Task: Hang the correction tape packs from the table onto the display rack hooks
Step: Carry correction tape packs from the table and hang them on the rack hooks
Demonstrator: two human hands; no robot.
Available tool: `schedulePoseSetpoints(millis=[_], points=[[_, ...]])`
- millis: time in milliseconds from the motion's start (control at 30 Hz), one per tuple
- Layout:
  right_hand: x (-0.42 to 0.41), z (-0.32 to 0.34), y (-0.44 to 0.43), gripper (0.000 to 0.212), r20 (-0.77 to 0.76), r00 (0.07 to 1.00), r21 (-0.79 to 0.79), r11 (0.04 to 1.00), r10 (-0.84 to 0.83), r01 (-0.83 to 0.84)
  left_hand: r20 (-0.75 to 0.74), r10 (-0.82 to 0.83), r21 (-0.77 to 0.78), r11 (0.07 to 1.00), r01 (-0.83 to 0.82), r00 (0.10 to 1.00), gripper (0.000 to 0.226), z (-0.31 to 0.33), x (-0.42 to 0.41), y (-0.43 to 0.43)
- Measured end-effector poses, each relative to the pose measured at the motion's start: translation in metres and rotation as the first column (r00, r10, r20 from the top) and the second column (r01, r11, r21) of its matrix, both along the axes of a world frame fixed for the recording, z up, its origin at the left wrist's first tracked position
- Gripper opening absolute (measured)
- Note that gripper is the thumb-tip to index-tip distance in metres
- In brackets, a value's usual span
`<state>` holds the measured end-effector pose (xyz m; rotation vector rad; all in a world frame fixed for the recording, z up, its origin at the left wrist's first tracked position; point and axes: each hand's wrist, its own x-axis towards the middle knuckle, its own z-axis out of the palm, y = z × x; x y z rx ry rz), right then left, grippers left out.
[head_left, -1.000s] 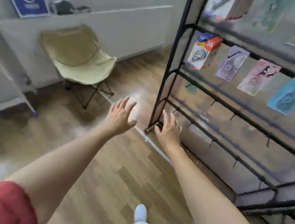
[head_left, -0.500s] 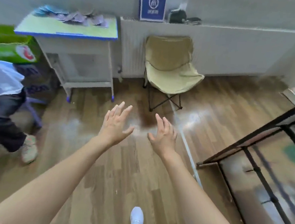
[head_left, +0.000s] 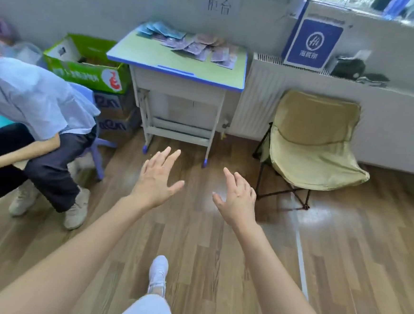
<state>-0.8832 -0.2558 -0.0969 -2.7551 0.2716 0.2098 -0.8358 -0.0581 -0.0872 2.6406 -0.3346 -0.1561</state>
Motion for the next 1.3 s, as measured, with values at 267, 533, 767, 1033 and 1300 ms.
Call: schedulePoseSetpoints(millis=[267,533,767,1033,1300], points=[[0.164,0.023,0.016,0.067,0.005,0.998,0.013,0.998,-0.058,0.058,0.073,-0.025,0.026,0.999,0.023,0.997,0.074,0.017,0.175,0.022],[0.316,0.015,0.014,0.066,0.035,0.997,0.041,0.997,-0.069,0.068,0.051,-0.012,0.05,0.999,0.009,0.999,0.073,0.002,0.322,0.029],[0.469,0.011,-0.002,0.064,0.163,0.983,0.147,0.988,-0.08,0.056,0.071,0.051,0.055,0.997,-0.055,0.996,0.073,0.007,0.473,0.025],[0.61,0.008,0.01,0.064,0.129,0.99,0.209,0.977,-0.059,0.031,0.013,0.094,0.003,0.996,-0.094,0.996,0.076,0.005,0.591,0.03],[0.713,-0.014,0.03,0.061,0.079,0.974,0.332,0.927,-0.211,0.174,-0.022,-0.017,0.014,1.0,0.017,1.0,0.099,-0.015,0.719,0.044]])
